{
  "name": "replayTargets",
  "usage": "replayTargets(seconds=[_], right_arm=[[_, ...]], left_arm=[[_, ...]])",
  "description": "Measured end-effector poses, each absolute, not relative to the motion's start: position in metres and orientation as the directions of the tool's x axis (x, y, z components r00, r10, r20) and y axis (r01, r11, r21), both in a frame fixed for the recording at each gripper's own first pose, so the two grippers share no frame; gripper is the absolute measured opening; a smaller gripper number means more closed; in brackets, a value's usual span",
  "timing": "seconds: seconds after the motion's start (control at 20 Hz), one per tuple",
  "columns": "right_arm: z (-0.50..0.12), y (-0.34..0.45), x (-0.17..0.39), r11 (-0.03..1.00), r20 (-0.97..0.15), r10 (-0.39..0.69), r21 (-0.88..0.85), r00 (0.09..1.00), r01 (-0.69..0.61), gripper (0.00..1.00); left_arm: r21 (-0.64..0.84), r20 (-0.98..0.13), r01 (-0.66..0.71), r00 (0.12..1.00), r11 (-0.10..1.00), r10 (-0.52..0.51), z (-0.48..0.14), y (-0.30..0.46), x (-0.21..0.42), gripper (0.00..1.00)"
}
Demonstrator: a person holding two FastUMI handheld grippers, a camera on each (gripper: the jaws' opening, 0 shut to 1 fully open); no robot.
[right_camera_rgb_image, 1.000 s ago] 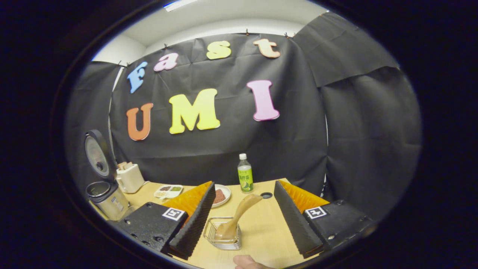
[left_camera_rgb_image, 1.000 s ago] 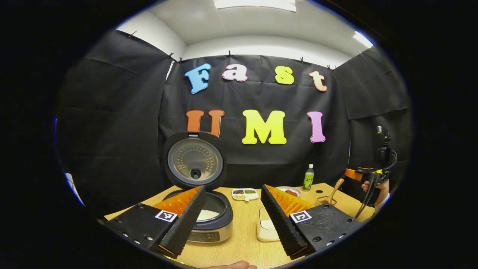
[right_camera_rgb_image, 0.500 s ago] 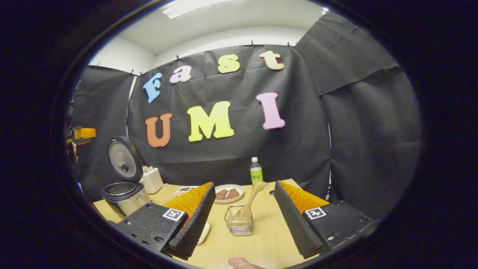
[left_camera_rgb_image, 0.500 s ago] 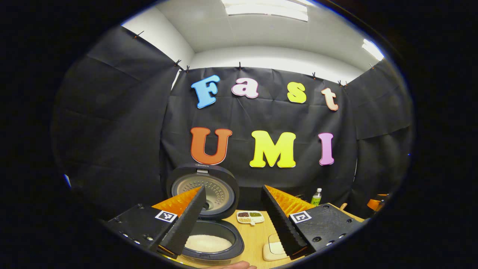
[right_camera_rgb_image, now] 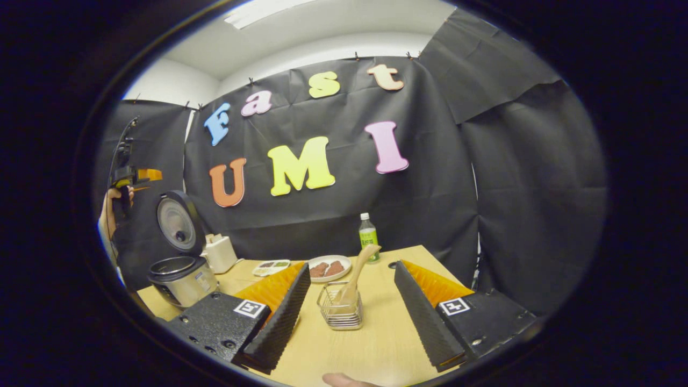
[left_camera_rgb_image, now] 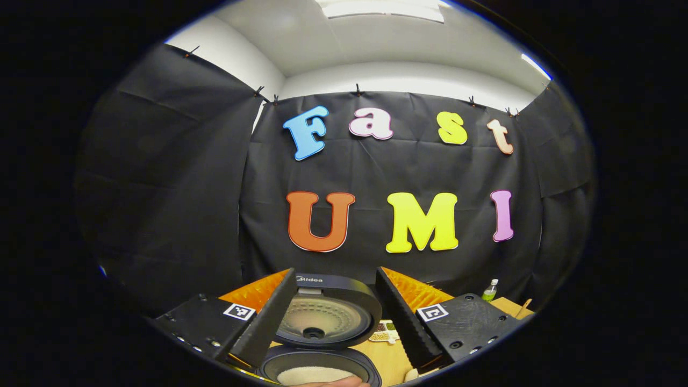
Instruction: Close the left gripper, press the button to open the rice cooker; take a wooden spoon from the chopstick holder with the right hand, scoop a spoonful of rice and pour it into the rice cooker, then put the wooden spoon back into the chopstick holder.
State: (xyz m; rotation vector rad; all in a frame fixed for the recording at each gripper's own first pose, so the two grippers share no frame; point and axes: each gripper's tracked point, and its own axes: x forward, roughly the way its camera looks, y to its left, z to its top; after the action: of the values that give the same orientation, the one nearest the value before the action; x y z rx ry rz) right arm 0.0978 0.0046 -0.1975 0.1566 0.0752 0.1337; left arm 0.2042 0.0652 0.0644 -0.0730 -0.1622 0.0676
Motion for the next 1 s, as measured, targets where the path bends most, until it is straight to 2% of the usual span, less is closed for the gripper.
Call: replayTargets(seconds=[0.05, 0.1, 0.25, 0.4, 0.55, 0.6, 0.8, 0.85, 0.9, 1.0], right_arm=[[-0.196, 0.002, 0.099, 0.980, -0.062, 0.132, 0.156, 0.989, -0.121, 0.91], [-0.195, 0.000, 0.101, 0.982, -0.062, 0.125, 0.148, 0.990, -0.115, 1.00], [-0.191, -0.008, 0.101, 0.990, -0.065, 0.105, 0.106, 0.992, -0.098, 1.00], [-0.180, -0.022, 0.097, 0.996, -0.029, 0.060, 0.062, 0.998, -0.058, 1.00], [-0.174, -0.028, 0.085, 0.999, -0.007, 0.032, 0.039, 0.999, -0.032, 1.00], [-0.171, -0.029, 0.081, 0.999, -0.001, 0.026, 0.030, 1.000, -0.026, 1.00], [-0.149, -0.022, 0.056, 0.999, 0.065, 0.042, -0.003, 0.997, -0.042, 1.00], [-0.145, -0.020, 0.051, 0.999, 0.078, 0.046, -0.005, 0.996, -0.045, 0.92], [-0.146, -0.016, 0.045, 0.998, 0.083, 0.057, -0.005, 0.995, -0.056, 1.00], [-0.145, -0.010, 0.034, 0.997, 0.080, 0.074, -0.001, 0.994, -0.075, 1.00]], left_arm=[[-0.081, 0.162, -0.069, 0.983, 0.994, 0.081, 0.067, 0.071, 0.217, 0.94], [-0.089, 0.169, -0.067, 0.982, 0.994, 0.082, 0.069, 0.076, 0.229, 0.94], [-0.114, 0.151, -0.103, 0.981, 0.988, 0.120, 0.066, 0.099, 0.273, 0.94], [-0.157, 0.110, -0.096, 0.987, 0.983, 0.113, 0.058, 0.113, 0.304, 0.94], [-0.219, -0.021, -0.132, 0.991, 0.967, 0.130, 0.030, 0.132, 0.326, 0.94], [-0.188, -0.050, -0.179, 0.984, 0.966, 0.172, 0.025, 0.142, 0.323, 0.94], [-0.184, -0.113, -0.142, 0.986, 0.973, 0.123, 0.019, 0.134, 0.304, 0.97], [-0.175, -0.119, -0.140, 0.986, 0.975, 0.121, 0.018, 0.132, 0.300, 0.97], [-0.170, -0.133, -0.136, 0.985, 0.976, 0.114, 0.016, 0.129, 0.294, 0.97], [-0.152, -0.158, -0.128, 0.982, 0.980, 0.103, 0.010, 0.122, 0.279, 0.97]])
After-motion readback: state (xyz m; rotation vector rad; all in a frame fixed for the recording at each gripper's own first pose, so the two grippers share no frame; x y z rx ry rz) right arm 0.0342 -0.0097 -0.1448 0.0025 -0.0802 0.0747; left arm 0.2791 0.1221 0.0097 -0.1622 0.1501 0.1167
